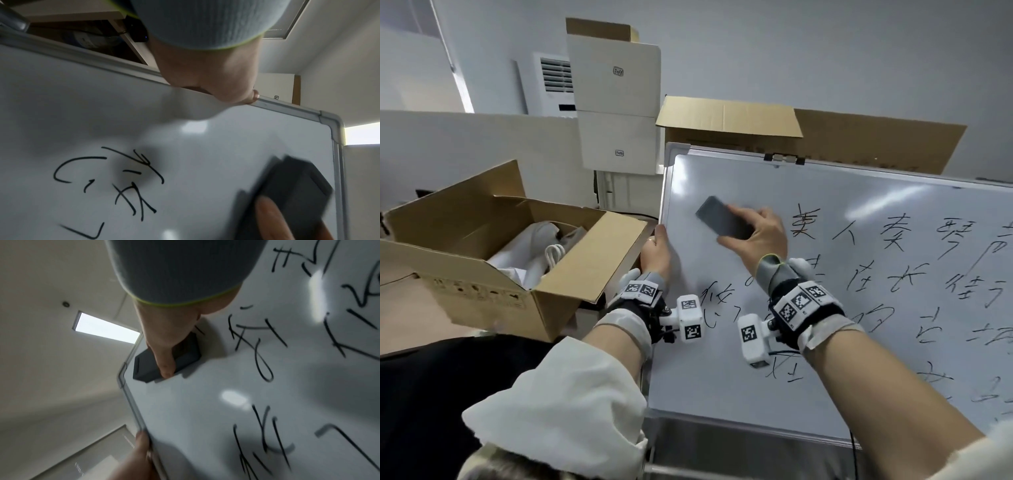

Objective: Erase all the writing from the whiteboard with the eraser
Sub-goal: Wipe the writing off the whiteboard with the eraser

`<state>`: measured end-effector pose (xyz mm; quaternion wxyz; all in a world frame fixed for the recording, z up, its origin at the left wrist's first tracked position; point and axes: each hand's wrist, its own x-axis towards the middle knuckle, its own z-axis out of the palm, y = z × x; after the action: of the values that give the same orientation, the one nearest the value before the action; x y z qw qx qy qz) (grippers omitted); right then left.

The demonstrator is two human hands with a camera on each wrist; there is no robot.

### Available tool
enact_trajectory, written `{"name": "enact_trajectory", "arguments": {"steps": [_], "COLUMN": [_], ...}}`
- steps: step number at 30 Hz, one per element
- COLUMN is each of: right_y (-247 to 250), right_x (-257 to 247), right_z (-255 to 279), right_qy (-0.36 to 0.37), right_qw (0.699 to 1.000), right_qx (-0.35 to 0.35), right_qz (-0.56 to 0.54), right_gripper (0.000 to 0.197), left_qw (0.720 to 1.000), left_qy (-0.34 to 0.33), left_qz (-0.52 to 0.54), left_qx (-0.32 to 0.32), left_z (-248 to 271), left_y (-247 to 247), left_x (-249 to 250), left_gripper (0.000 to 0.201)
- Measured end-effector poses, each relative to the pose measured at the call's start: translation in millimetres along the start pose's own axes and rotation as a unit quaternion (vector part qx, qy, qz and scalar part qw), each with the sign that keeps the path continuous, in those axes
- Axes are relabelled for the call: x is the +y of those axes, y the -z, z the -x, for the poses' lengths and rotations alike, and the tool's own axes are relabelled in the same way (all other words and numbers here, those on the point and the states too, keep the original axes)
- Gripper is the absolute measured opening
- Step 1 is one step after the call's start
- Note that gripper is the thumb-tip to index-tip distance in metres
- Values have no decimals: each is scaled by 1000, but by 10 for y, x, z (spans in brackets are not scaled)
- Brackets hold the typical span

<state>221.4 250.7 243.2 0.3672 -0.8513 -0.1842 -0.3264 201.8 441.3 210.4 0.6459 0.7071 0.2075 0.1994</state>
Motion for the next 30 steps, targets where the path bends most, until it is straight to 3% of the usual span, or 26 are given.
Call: {"name": "enact_trajectory", "arguments": {"steps": [3, 5, 10, 12, 16, 18, 21, 23, 26, 30], "right_y": [242, 283, 30, 91, 433, 429, 234, 212, 377, 419], "right_x": [202, 270, 154, 175, 386, 437, 412, 421, 400, 236], "right_z": [-182, -156, 283, 284, 59, 114, 410, 454, 221, 69], "right_qy": [-79, -108, -33, -28, -116, -123, -72, -50, -61, -29], "right_qw": [990, 983, 999, 999, 982, 983, 995, 998, 995, 995], "right_qx": [103, 132, -8, 11, 139, 123, 38, 11, 64, 86], "right_qz": [-48, -69, -36, -18, -55, -64, -52, -41, -41, -44], "right_gripper": [67, 67, 66, 65, 64, 62, 63, 63, 65, 68], "left_qw": [1000, 1000, 1000, 999, 996, 994, 994, 993, 989, 989], "left_qy": [6, 8, 15, 16, 33, 47, 43, 53, 66, 68], "left_qz": [-1, 5, 22, 31, 61, 76, 86, 103, 129, 114], "left_qx": [7, 8, 14, 21, 53, 58, 43, 27, 15, 69], "left_z": [41, 56, 57, 52, 77, 106, 65, 47, 31, 148], "left_y": [-41, -49, -31, -37, -117, -159, -153, -108, -103, -80], "left_x": [5, 4, 0, -4, -8, 21, 24, 0, -41, -109], "left_gripper": [54, 54, 58, 58, 53, 51, 52, 69, 81, 64]}}
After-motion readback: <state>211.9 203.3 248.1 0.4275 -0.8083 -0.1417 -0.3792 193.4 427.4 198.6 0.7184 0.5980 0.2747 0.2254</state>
